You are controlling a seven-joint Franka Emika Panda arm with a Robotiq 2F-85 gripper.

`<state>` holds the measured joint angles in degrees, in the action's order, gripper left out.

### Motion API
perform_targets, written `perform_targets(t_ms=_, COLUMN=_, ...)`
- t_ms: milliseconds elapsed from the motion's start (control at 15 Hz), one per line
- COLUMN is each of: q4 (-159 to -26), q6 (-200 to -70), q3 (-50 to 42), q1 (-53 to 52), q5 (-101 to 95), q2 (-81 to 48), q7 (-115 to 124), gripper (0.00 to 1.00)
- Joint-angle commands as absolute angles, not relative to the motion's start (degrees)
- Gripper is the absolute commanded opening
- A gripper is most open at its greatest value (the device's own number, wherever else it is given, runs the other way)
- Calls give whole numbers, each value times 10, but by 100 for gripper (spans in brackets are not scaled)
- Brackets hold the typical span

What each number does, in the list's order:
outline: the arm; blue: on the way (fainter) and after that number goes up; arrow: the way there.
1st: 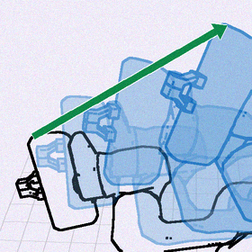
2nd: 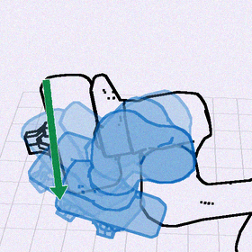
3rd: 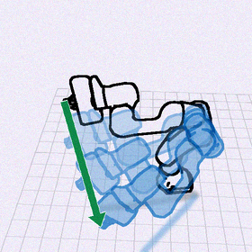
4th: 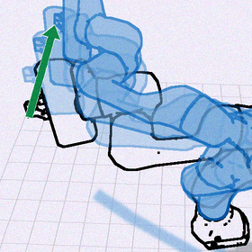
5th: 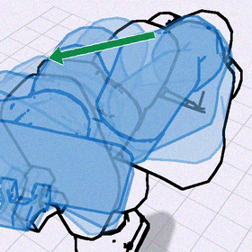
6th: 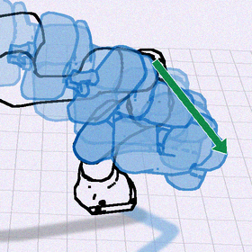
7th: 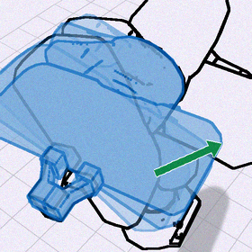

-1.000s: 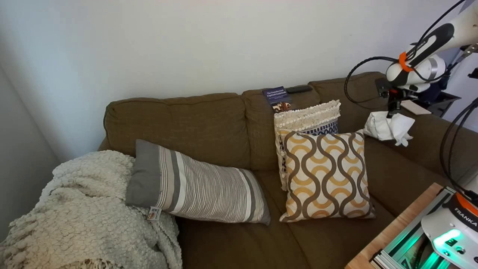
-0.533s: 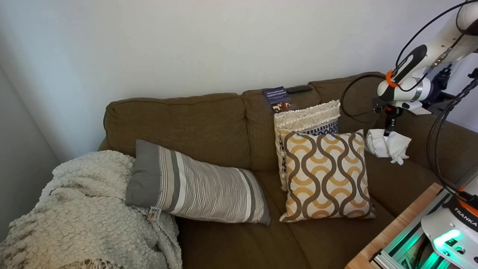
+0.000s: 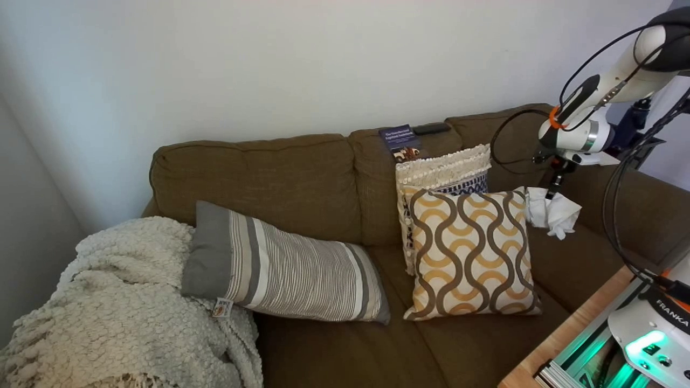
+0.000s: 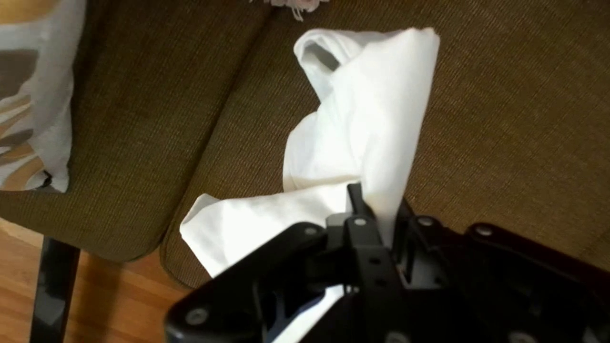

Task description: Put the white towel on the chair seat

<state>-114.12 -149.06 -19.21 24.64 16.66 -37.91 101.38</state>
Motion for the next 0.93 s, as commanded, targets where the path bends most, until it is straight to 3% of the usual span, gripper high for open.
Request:
perform_targets(t_ms=0, q4=-1002, q6=-1454, q3=-191, q1=275, q5=179, q2=-491, q7=982, gripper=3)
perform_targets(t_ms=733, q4=-741, q6=-1406, q3=-211, q1=247, q5=172, q2=-664, q7=1081, gripper=3)
perform_targets(t_ms=800, q4=-722, q6=-1384, q3=-207, q1=250, q5=170, q2=-674, q7=1088, gripper=37)
perform_targets(t_ms=867, q4=-711, q6=-1368, q3=-206, q1=250, q5=166, q2=-680, q7=1096, gripper=38)
